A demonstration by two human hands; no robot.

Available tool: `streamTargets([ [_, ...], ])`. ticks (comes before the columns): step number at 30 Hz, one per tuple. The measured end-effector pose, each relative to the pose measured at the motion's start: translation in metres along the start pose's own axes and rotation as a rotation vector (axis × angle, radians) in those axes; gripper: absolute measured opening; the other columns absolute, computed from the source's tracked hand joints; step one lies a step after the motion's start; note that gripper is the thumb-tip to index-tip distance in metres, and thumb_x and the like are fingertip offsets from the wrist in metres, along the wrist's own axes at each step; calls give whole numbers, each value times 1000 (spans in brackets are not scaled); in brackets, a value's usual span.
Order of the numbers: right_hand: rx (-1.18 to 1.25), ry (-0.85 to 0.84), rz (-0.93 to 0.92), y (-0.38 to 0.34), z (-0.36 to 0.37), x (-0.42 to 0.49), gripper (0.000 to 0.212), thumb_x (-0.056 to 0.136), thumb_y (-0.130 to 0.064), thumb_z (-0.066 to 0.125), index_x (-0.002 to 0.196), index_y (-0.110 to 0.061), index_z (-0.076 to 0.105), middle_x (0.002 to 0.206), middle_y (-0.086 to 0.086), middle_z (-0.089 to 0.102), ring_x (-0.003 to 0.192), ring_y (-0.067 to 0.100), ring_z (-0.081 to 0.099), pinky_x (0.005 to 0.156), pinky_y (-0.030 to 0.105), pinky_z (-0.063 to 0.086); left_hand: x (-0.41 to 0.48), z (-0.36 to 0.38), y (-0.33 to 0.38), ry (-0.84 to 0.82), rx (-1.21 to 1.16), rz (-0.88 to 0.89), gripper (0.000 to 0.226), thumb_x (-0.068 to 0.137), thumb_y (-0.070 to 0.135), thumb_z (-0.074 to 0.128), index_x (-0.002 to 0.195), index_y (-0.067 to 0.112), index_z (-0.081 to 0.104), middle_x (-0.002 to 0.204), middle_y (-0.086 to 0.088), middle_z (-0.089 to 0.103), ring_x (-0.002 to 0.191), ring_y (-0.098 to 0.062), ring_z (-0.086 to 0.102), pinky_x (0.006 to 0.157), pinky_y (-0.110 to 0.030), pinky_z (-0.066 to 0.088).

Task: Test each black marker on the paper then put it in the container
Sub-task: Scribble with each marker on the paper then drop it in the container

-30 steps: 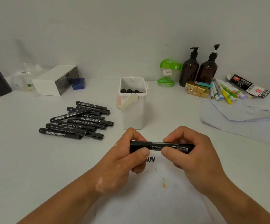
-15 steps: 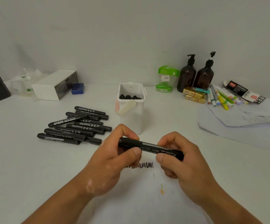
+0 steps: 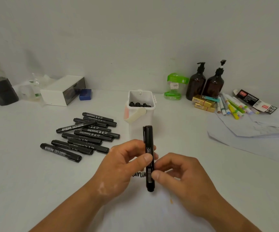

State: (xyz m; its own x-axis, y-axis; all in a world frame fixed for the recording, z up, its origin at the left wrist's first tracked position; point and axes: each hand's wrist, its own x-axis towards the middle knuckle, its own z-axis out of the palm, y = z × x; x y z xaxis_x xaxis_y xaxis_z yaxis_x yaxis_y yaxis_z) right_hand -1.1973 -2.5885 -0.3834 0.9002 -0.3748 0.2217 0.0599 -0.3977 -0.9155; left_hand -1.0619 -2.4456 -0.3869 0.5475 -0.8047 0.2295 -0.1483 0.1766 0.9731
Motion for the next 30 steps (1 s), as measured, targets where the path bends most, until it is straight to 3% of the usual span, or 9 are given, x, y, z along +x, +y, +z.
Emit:
streamTargets([
  [2,-12,94,-7,1,-6,2,8,73,-38,75,78,-31,74,76,-4,75,68,11,67,65,19,52,0,0,1,8,22,-35,21,84,28,69,103,20,74,89,-4,75,82,-15,70,73,-22,54],
  [5,118,151,-8,2,-19,4,15,73,-35,75,87,-32,73,74,7,71,64,14,64,60,24,51,0,-2,1,-38,170,-52,17,87,31,65,102,29,75,74,6,64,60,-11,52,56,-19,43],
  [9,173,33,7,7,-22,3,37,76,-44,69,112,-41,69,77,5,68,63,14,62,58,25,51,0,-5,-1,-139,388,-9,20,93,37,60,108,37,72,76,6,63,63,-2,49,61,-14,38],
  [14,47,-3,-1,9,-18,2,21,80,-39,70,100,-35,74,80,-5,71,62,10,59,59,24,50,-1,-6,-5,-212,494,3,23,95,45,55,107,36,72,76,-1,61,61,-5,44,59,-18,37],
  [16,31,44,-10,8,-24,2,18,79,-37,72,96,-32,75,79,0,72,60,10,59,58,22,50,0,-9,-4,-172,475,-5,20,94,43,58,104,35,73,73,3,62,59,-3,45,58,-15,36],
  [18,60,139,-40,7,-36,4,12,86,-18,76,91,-28,76,73,6,71,57,14,57,57,22,50,1,-14,-4,-116,419,-13,16,96,39,61,101,32,74,68,10,62,59,-1,48,58,-12,37],
  [21,137,358,-56,3,-60,7,30,94,3,62,92,-22,77,68,10,67,58,22,55,54,25,49,3,-22,-3,18,290,-35,12,96,32,63,98,29,75,68,10,63,62,-2,55,61,-16,45],
  [25,141,563,-121,-35,-85,22,25,95,-6,65,91,-27,79,69,5,70,61,18,58,49,22,49,7,-26,-5,190,213,-57,14,94,33,64,90,27,75,64,10,62,60,-4,54,61,-19,45],
  [30,-221,569,-255,-101,-97,65,10,88,-26,75,88,-35,77,74,-9,75,58,8,64,58,26,52,10,-26,-8,249,205,-56,12,92,30,67,85,25,75,59,10,59,56,-1,53,58,-14,42],
])
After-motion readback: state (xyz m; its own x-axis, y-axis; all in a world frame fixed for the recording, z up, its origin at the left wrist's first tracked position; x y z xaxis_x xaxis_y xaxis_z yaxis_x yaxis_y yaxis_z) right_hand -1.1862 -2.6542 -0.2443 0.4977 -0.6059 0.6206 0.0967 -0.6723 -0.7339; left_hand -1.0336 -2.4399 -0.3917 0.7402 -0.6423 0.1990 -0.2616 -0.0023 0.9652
